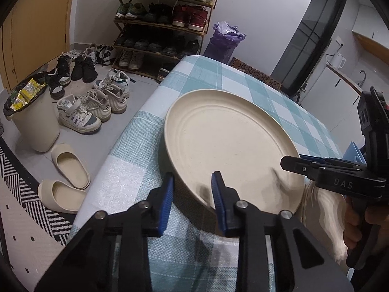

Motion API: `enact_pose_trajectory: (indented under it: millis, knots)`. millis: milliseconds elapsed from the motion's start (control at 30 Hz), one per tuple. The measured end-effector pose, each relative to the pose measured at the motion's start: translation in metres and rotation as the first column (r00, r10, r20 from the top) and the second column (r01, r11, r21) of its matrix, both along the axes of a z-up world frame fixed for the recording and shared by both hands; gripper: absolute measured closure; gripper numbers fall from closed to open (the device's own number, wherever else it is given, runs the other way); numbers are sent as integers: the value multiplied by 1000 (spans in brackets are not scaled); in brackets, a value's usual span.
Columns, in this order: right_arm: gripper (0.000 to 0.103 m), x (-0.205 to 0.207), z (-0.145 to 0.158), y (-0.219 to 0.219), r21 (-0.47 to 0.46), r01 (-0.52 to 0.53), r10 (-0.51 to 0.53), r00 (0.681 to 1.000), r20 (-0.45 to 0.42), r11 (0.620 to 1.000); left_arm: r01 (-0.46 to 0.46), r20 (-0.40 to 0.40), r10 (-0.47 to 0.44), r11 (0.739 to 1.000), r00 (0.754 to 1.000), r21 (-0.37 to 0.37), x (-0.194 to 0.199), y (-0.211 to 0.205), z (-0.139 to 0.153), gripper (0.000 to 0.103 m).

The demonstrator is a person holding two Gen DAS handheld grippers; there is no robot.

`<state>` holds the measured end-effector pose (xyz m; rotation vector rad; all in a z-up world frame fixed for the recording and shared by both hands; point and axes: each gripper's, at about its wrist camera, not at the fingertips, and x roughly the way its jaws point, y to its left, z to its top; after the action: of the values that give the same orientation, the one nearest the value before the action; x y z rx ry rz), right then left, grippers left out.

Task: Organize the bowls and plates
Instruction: 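Close the left gripper on the plate rim while the right gripper closes beside it, then lift the cream plate with both grippers and carry it toward the stacked plates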

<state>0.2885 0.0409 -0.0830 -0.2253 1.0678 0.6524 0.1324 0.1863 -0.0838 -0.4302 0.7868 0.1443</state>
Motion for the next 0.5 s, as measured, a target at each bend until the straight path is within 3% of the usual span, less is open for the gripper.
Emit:
enact_pose_trajectory:
  millis: [500]
  knots:
    - [74, -2, -1, -2, -17, -2, 3, 1000, 25, 1000, -3, 8, 3, 1000, 1000, 28, -2, -2, 5, 76]
